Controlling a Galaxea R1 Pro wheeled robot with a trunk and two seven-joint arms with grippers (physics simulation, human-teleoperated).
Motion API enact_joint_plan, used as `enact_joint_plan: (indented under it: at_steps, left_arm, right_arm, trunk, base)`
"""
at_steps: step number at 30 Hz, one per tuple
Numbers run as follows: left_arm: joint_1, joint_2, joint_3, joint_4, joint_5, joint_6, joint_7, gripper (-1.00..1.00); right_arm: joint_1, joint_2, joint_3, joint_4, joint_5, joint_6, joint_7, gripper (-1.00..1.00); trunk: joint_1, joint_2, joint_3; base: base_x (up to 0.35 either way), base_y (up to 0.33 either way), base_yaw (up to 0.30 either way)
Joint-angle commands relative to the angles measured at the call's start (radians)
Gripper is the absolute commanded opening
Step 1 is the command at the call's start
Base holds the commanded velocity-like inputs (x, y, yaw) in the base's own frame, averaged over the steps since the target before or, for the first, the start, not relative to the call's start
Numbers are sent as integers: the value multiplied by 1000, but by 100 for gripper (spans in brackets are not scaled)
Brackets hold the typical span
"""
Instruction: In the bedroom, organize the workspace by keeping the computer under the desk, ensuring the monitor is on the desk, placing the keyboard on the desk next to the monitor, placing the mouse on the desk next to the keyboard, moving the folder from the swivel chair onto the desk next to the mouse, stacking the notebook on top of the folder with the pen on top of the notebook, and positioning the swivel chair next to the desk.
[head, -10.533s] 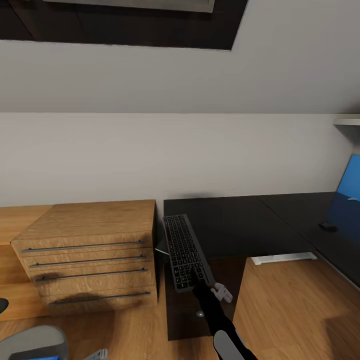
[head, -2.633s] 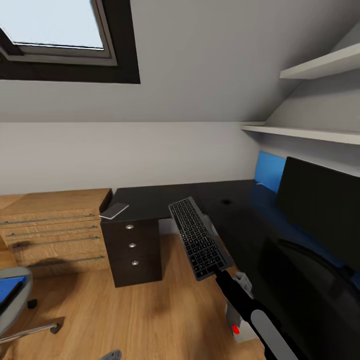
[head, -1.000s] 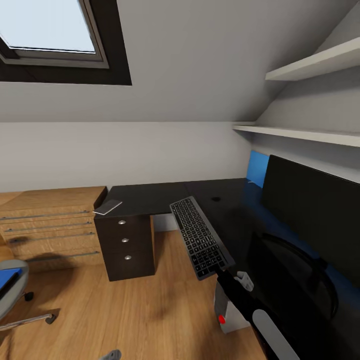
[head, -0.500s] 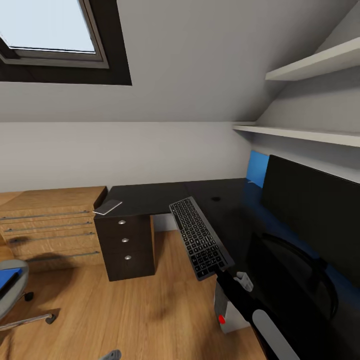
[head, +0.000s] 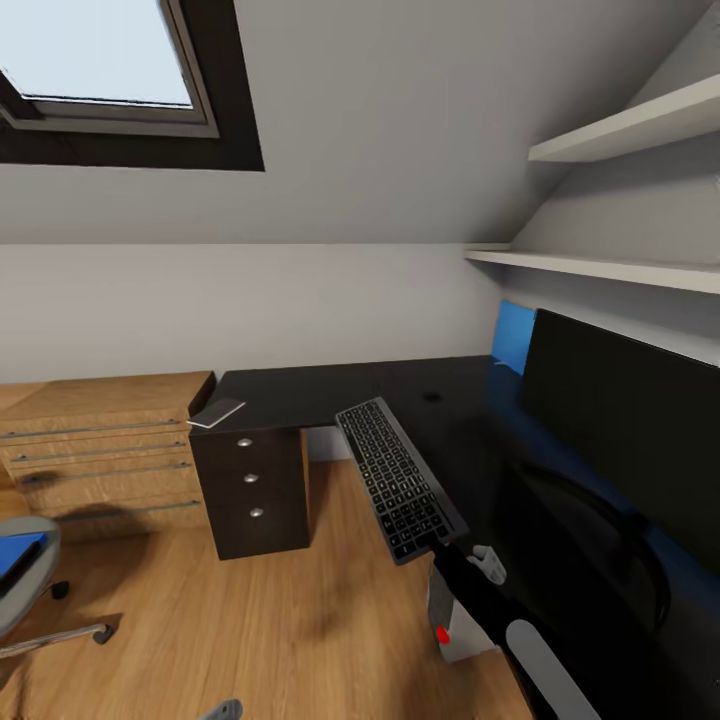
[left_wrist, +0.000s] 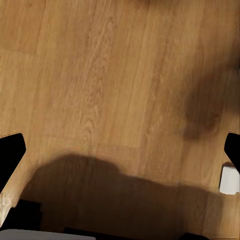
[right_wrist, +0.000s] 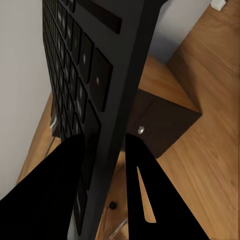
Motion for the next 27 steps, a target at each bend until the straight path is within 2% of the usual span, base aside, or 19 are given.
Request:
enact_joint_plan:
  at_steps: [1,11,20,27]
  left_arm:
    - [0,0,-3,-1,9,6,-2,100]
    - [0,-1,-3,-1,8,6,-2,100]
    - [0,-1,-3,-1,8,6,-2,100]
    - [0,-1,-3,-1,8,6,-2,100]
  right_arm:
    - [-1,-2,1,-2,-8,2,-4,-100]
    - [-1,-4,1,-7,-10,3,-1,-100]
    - [0,-7,1,-7,-51,3,25,-100]
    - [0,-30,1,-7,-57,3,29,-100]
  trunk:
    - [0,-1,-1]
    - [0,-1,-1]
    - [0,-1,-1]
    - [0,-1,-1]
  base:
    - [-242,-43,0]
    - [-291,-20,0]
    - [-258,-12,0]
    - [-233,-116,0]
